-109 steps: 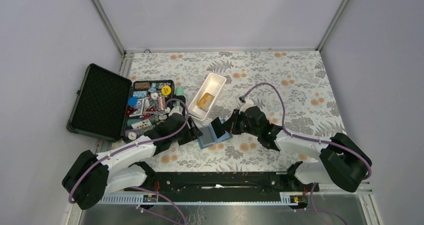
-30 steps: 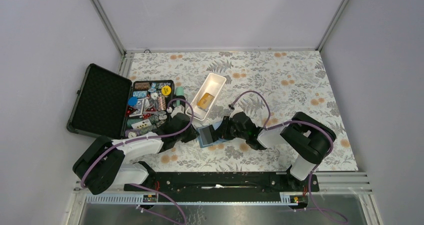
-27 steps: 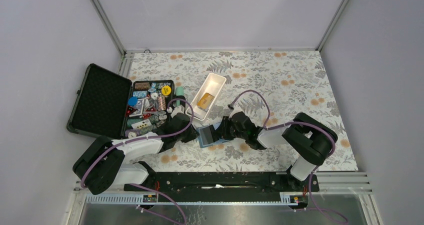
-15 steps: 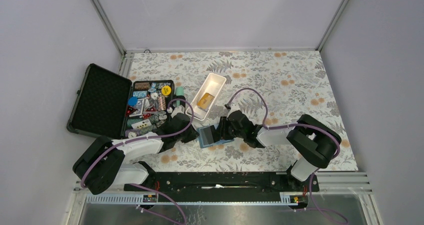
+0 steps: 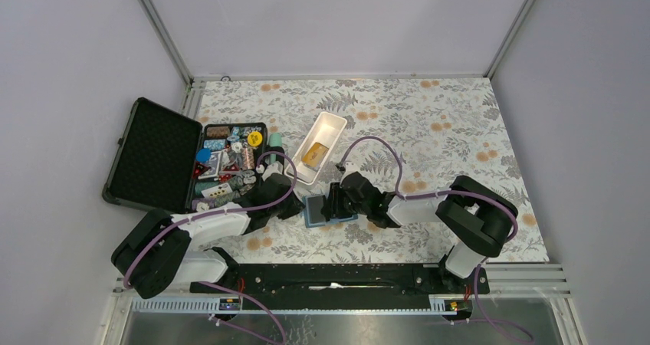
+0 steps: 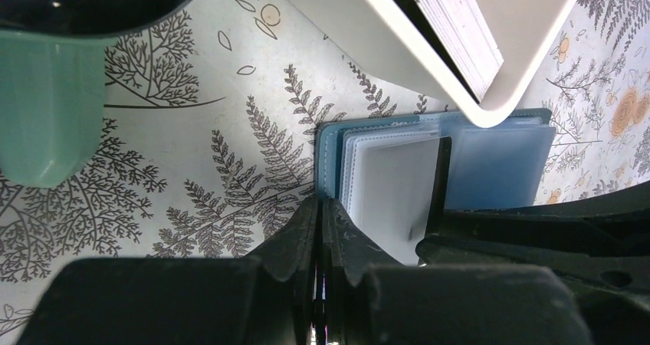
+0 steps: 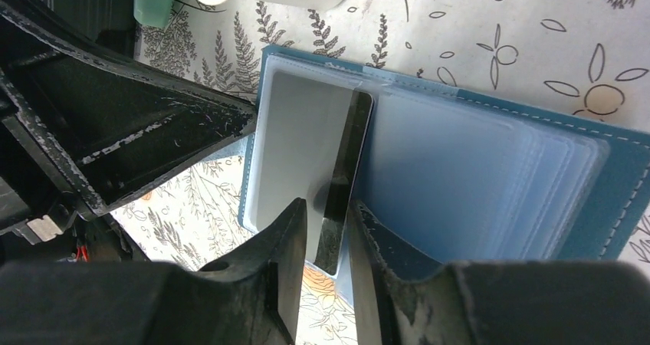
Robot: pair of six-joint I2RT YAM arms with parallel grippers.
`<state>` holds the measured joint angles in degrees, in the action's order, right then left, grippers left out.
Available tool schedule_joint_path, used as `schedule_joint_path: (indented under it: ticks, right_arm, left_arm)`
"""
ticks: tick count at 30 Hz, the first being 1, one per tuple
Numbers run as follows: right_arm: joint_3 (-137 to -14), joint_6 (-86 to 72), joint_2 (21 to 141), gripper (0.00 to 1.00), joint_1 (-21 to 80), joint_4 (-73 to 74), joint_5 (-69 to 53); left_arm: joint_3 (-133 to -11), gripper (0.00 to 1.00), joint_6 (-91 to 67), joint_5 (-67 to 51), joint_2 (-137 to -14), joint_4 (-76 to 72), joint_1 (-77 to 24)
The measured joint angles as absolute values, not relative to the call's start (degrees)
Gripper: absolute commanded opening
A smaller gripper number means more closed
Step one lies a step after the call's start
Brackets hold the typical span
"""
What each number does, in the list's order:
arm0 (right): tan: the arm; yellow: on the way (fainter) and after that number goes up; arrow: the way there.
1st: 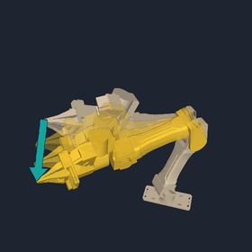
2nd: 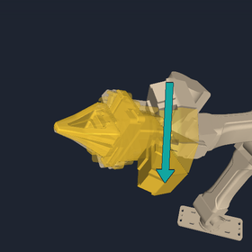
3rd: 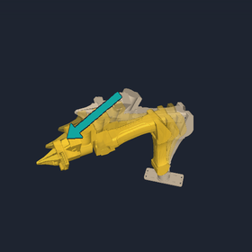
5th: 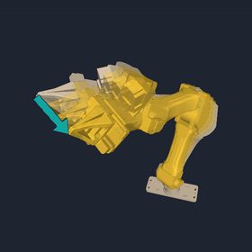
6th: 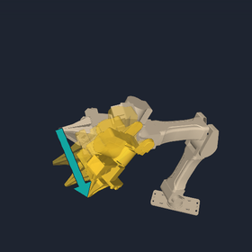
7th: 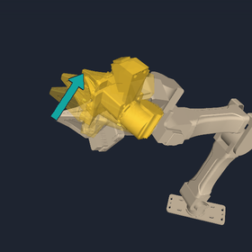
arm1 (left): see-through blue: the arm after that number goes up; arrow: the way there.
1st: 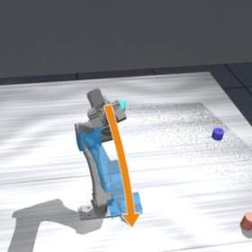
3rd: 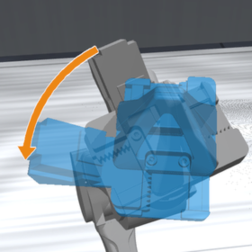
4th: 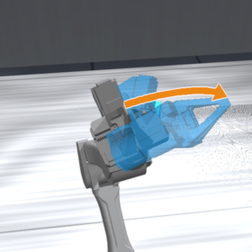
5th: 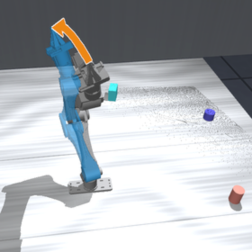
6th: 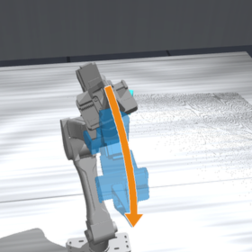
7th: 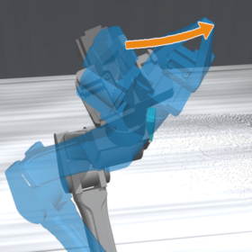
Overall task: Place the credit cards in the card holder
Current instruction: Insert the credit card into the card holder.
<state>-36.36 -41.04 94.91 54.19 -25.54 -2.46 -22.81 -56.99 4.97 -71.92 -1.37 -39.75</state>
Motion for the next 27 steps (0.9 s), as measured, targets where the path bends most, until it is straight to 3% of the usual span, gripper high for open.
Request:
schedule_joint_path:
  ticks: [8, 27]
  right_arm:
    - [-37.3, -41.7, 94.9, 0.4, 54.8, -24.3, -2.2]
    - [-40.3, -43.4, 95.7, 0.29, 57.4, -19.1, 0.0]
  left_arm:
    - [-22.8, 0.0, -57.0, 5.0, -71.6, -1.0, -39.7]
    - [-22.3, 0.0, -57.0, 5.3, -69.3, 2.1, -39.7]
